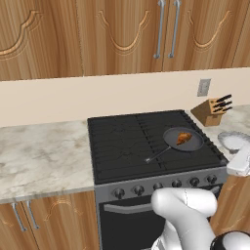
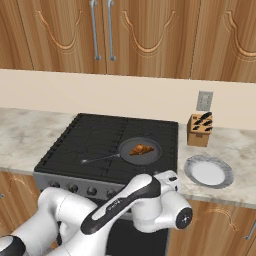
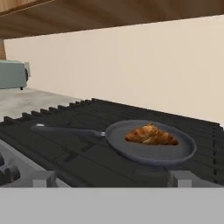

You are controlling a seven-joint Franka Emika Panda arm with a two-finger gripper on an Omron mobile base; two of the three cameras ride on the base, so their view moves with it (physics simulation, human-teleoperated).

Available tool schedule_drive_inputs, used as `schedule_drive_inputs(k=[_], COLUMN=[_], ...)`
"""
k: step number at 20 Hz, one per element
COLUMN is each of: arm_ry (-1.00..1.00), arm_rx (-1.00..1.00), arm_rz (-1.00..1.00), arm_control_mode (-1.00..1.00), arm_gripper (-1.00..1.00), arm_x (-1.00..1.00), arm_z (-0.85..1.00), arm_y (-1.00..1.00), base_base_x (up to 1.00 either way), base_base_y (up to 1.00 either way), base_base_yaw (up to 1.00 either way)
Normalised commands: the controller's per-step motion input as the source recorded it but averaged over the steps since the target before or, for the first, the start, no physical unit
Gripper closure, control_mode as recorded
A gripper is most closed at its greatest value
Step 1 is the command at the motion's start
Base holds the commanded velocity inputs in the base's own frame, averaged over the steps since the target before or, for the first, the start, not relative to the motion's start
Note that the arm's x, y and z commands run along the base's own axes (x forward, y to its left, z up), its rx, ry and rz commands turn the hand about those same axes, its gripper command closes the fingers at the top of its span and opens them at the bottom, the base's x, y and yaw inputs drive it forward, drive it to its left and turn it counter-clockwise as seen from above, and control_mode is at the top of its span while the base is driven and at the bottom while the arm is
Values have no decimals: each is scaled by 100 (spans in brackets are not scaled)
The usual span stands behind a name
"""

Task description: Pick the croissant and place it on the pan. Then turn on the stove to warm the croissant.

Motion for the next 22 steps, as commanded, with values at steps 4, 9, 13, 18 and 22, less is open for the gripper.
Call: schedule_drive_inputs(k=[4, 9, 13, 18, 22], arm_ry=[-25, -22, -20, -9, 0], arm_rx=[0, 0, 1, 0, 1], arm_rz=[0, 0, 0, -1, -6], arm_control_mode=[-100, -100, -100, -100, -100], arm_gripper=[-100, -100, -100, -100, -100], arm_x=[-4, -22, -38, -17, 0], arm_z=[-34, -28, -14, -7, -15], arm_y=[0, -12, -22, -12, -4], base_base_x=[0, 0, 0, 0, 0], base_base_y=[0, 0, 0, 0, 0], base_base_yaw=[0, 0, 0, 0, 0])
